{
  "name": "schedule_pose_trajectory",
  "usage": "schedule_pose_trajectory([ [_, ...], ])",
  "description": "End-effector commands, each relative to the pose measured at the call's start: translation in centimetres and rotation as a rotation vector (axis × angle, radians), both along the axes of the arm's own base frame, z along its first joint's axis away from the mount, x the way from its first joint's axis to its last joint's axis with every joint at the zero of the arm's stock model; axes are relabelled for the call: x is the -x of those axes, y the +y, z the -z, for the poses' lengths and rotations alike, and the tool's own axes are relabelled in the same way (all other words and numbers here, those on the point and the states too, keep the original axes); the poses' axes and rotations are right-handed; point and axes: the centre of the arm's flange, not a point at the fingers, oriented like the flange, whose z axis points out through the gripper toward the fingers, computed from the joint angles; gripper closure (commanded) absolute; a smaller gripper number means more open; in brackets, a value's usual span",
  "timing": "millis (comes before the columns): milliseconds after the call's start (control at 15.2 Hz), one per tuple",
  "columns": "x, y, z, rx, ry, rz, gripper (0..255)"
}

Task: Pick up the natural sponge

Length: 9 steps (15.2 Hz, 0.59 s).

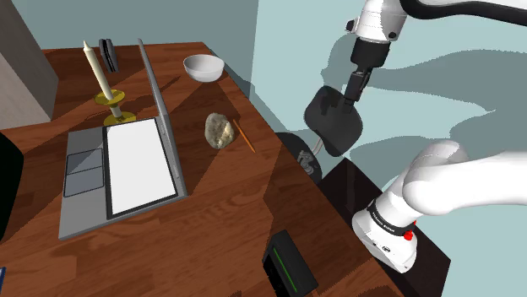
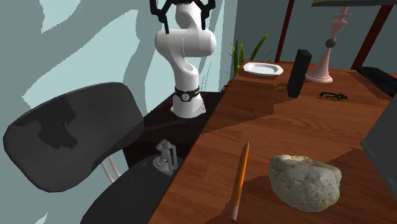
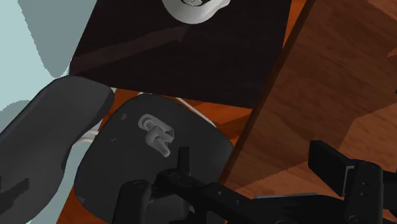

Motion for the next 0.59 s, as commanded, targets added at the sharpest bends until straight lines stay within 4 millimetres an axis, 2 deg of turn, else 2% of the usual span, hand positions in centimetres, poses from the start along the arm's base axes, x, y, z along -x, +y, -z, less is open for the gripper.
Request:
schedule_pose_trajectory([
  [0,0.0,0.0,0.0,0.0,0.0,0.0,0],
  [528,-9.3,0.0,4.6,-0.155,-0.033,-0.213,0],
])
